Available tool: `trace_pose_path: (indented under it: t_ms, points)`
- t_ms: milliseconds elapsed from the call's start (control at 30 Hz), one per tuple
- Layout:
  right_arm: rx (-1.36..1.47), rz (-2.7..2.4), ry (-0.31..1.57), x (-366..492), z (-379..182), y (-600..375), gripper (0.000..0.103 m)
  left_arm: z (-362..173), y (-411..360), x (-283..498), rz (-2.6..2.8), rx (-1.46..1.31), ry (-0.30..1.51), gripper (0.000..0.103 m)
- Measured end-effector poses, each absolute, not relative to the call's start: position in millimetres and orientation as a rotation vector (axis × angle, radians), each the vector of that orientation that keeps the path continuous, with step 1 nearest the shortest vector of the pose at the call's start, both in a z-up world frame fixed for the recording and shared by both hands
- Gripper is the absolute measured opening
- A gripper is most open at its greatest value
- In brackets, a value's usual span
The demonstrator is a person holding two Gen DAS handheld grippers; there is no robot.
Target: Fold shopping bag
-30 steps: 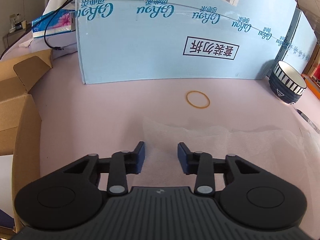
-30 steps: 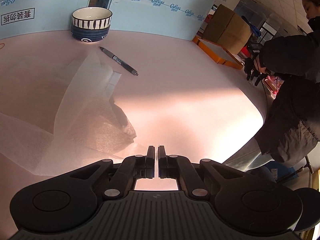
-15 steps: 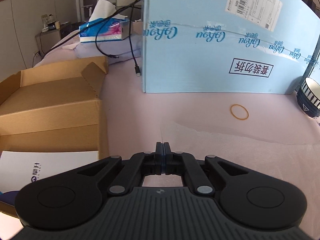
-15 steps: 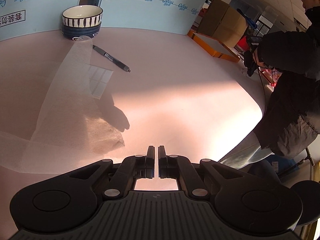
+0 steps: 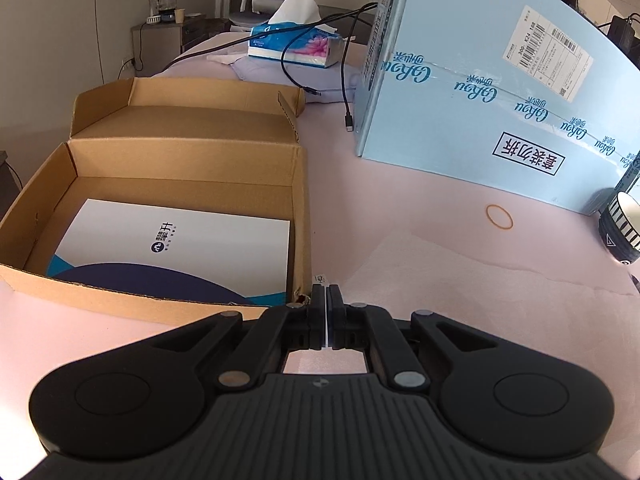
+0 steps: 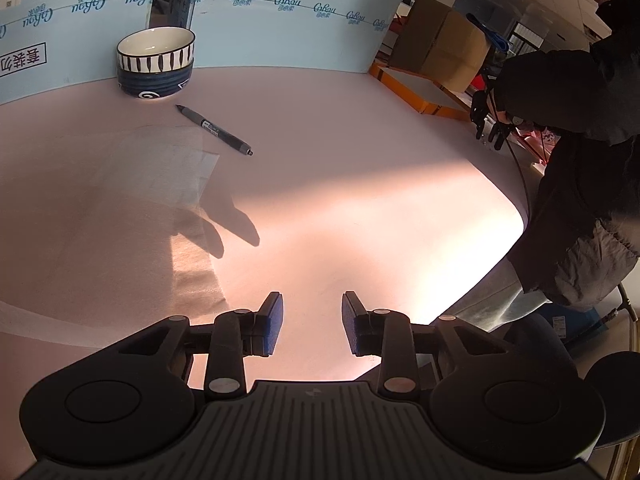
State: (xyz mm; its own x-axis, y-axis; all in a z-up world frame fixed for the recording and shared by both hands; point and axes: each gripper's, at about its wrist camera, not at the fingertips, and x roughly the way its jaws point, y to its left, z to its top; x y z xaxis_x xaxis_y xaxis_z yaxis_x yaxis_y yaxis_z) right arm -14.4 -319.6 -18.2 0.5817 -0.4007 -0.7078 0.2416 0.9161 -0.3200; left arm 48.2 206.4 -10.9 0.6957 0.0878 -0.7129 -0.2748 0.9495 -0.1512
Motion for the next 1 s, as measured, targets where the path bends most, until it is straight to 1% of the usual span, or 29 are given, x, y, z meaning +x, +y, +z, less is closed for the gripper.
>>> trace_pose_path:
  t_ms: [100,167,267,333,467,700,767,833,967,1000]
  points:
    - [-0.098,-0.366,0.876,-20,-18,-328,0.029,9,199,45,0.186,-0.243,0.736,0.015]
    - [0.011,-0.343,0.875,-24,-16,-334,0.029,21,189,45,0.142,-0.258,0.708,0.017]
    - [0.109,-0.323,0.878,-29,-18,-335,0.03,27,154,48,0.008,-0.226,0.721,0.018]
    - [0.185,-0.317,0.885,-33,-21,-337,0.03,18,119,51,-0.093,-0.166,0.764,0.02]
    - [0.364,-0.281,0.874,-46,-20,-348,0.03,-8,64,53,-0.241,-0.117,0.863,0.02]
    - [0.684,-0.261,0.836,-66,-29,-370,0.031,-42,1,26,-0.517,-0.106,1.063,0.021]
    - [0.757,-0.258,0.82,-70,-33,-375,0.033,-50,-6,17,-0.556,-0.094,1.107,0.021]
    - [0.834,-0.254,0.8,-71,-35,-380,0.036,-51,-4,11,-0.571,-0.104,1.114,0.022]
    - [0.872,-0.232,0.793,-66,-36,-380,0.037,-48,6,5,-0.549,-0.103,1.124,0.031]
    - [0.858,-0.229,0.801,-63,-36,-377,0.037,-48,7,4,-0.546,-0.102,1.126,0.031]
